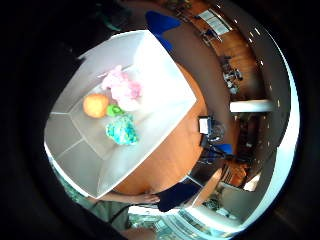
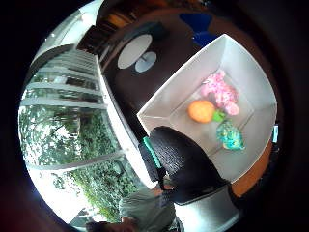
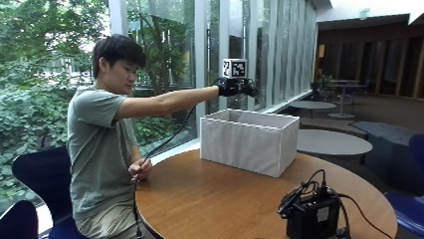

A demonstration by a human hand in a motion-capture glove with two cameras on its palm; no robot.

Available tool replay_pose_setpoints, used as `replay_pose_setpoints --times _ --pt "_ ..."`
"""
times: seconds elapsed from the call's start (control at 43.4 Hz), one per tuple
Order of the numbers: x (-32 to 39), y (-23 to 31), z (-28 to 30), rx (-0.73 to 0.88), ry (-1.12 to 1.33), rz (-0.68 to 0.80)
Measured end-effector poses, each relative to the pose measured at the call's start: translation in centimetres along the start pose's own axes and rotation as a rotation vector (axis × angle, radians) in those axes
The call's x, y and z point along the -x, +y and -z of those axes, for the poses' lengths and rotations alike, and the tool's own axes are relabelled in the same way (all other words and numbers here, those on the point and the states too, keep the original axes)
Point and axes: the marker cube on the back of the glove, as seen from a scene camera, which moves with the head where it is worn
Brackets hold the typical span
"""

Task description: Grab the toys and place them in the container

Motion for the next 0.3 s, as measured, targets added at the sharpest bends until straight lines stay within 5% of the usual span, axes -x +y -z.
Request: replay_pose_setpoints --times 0.092,0.3 --pt "0.4 1.0 -0.4 -0.051 -0.136 -0.121" --pt "-1.0 2.5 -1.5 -0.254 -0.058 -0.116"
